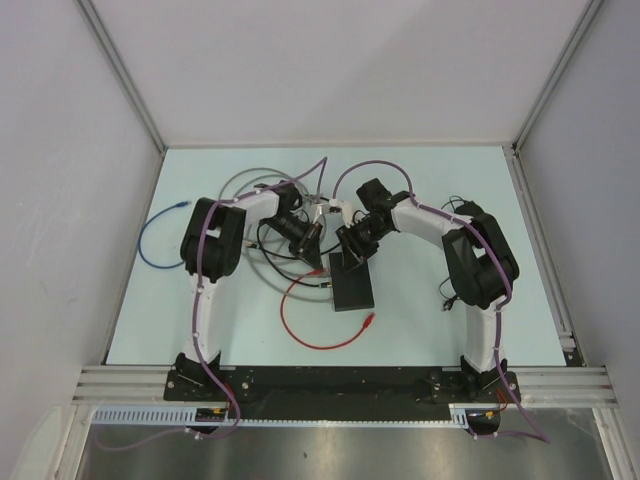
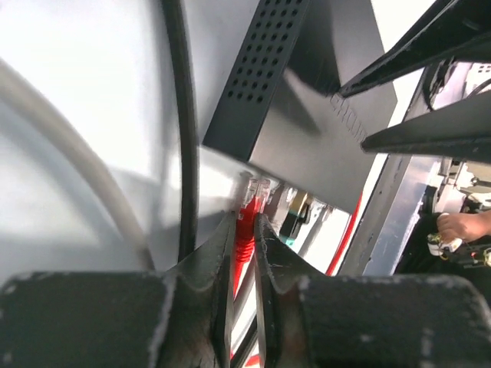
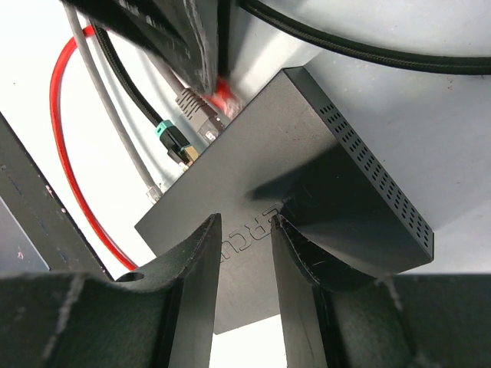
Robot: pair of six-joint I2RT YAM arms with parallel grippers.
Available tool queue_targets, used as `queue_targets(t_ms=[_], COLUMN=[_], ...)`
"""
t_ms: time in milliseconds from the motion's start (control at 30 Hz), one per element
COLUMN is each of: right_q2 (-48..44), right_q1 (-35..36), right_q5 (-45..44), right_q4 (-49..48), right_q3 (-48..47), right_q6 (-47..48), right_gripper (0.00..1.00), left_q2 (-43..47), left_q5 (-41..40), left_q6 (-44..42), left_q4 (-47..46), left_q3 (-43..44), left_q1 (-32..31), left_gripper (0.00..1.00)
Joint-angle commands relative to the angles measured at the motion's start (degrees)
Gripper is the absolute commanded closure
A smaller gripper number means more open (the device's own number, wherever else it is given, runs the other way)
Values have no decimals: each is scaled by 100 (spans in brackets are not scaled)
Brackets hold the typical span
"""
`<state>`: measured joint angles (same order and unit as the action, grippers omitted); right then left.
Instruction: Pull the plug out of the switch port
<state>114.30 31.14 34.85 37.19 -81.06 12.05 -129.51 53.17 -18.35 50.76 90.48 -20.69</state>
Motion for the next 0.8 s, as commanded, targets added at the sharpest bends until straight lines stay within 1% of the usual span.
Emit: queue_targets(t_ms=[0,133,167,200,233,300,333,367,400,433,500,533,600,633,667,700,733,767], right_q2=[365,365,365,374,382,391,391,391,391,400,409,417,418,418,409,400,409,400], right_q1=[130,130,130,130,130,130,130,121,130,121,121,121,121,130,121,130,121,112], right_q5=[-602,-611,-620,-620,-620,-646,-646,-664,-664,-664,-664,-673,-681,-673,-681,-681,-664,-664], right_q4=[43,51,43,51,34,34,34,34,34,34,-18,-19,-54,-63,-71,-80,-89,-106], right_q3=[239,239,239,239,239,239,248,240,239,239,239,248,239,239,239,239,239,239], right_q6=[218,210,210,210,201,192,192,192,183,175,174,174,174,174,183,192,201,201], right_gripper=[61,61,61,61,61,61,61,61,61,61,62,61,61,61,61,61,61,61], left_q2=[-74,-153,-127,-109,-57,215,355,496,880,1058,1653,1901,2349,2874,3123,3412,3842,4046], left_q5=[-887,-975,-992,-1001,-975,-852,-800,-747,-694,-720,-860,-1156,-1570,-2434,-2791,-3081,-3693,-3934], left_q6=[-398,-450,-433,-407,-398,-406,-415,-424,-424,-389,-153,-12,541,813,1259,1342,1552,1649], left_q4=[241,399,373,373,356,364,347,364,364,347,207,102,-407,-618,-855,-1188,-1392,-1542], left_q3=[320,716,743,735,743,717,665,612,559,402,165,-193,-695,-1290,-1618,-1934,-2555,-2822], left_q1=[170,232,232,232,232,232,232,241,232,241,241,241,241,223,223,223,214,214], left_gripper=[100,100,98,92,82,71,63,60,58,54,51,50,48,47,46,44,42,41])
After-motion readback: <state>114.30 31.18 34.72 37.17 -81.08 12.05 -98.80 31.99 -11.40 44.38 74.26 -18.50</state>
